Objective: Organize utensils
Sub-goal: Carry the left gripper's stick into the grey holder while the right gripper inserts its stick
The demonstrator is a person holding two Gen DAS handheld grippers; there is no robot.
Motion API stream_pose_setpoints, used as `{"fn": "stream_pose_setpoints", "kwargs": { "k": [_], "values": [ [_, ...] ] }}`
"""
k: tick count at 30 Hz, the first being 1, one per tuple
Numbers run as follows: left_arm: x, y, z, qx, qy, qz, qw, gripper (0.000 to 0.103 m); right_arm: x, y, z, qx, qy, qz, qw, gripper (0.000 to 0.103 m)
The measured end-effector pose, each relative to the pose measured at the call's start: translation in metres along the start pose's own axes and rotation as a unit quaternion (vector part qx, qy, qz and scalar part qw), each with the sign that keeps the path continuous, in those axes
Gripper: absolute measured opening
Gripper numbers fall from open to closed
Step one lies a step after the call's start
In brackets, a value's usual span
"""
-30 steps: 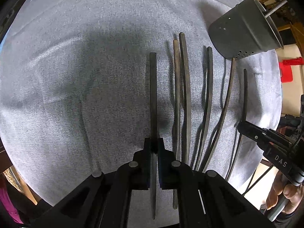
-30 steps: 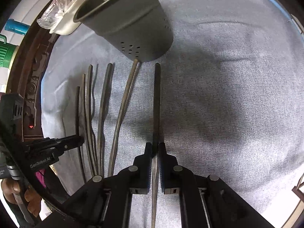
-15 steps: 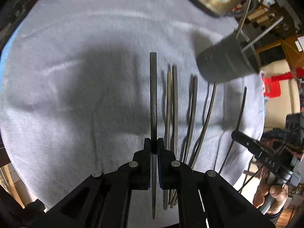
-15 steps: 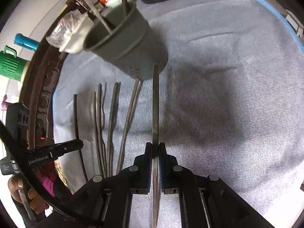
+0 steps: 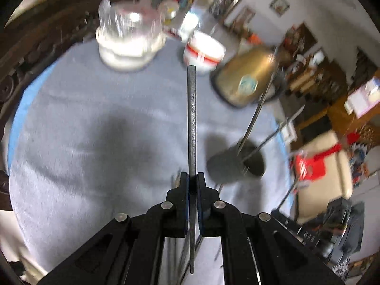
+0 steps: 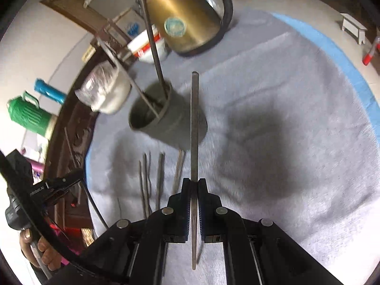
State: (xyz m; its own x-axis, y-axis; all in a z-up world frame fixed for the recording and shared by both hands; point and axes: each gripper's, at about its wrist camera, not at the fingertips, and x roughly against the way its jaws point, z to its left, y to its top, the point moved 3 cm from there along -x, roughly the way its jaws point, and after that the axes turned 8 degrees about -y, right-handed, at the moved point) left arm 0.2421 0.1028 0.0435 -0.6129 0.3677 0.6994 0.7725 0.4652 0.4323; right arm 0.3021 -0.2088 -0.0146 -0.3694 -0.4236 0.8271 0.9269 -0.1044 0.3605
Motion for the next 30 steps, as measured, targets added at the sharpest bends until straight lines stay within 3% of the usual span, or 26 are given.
{"fn": "stream_pose_setpoints", "kwargs": {
  "k": [7, 14, 19, 24, 30],
  "values": [
    [0.023, 0.024, -0.04, -0.016, -0.041, -0.137, 0.9896, 0.006, 0.049, 0.029, 0.001, -0.045, 0.033, -0.113, 0.992, 0.006],
    [0.017, 0.041, -0.067, -0.019, -0.038, -0.236, 0.9707, 0.006, 0.105, 0.063, 0.017, -0.071, 0.048, -0.25, 0.964, 0.006],
    [-0.007, 0.046, -0.082, -0.032, -0.023, -0.253, 0.9667, 0.006, 0.105, 0.085, 0.032, -0.067, 0.033, -0.307, 0.949, 0.006],
    [-0.029, 0.042, -0.091, -0.066, 0.005, -0.264, 0.9623, 0.006, 0.078, 0.095, 0.043, -0.05, -0.001, -0.316, 0.947, 0.006],
    [-0.056, 0.036, -0.087, -0.089, 0.021, -0.254, 0.9629, 0.006, 0.049, 0.089, 0.046, -0.022, -0.022, -0.309, 0.951, 0.006]
  ]
}}
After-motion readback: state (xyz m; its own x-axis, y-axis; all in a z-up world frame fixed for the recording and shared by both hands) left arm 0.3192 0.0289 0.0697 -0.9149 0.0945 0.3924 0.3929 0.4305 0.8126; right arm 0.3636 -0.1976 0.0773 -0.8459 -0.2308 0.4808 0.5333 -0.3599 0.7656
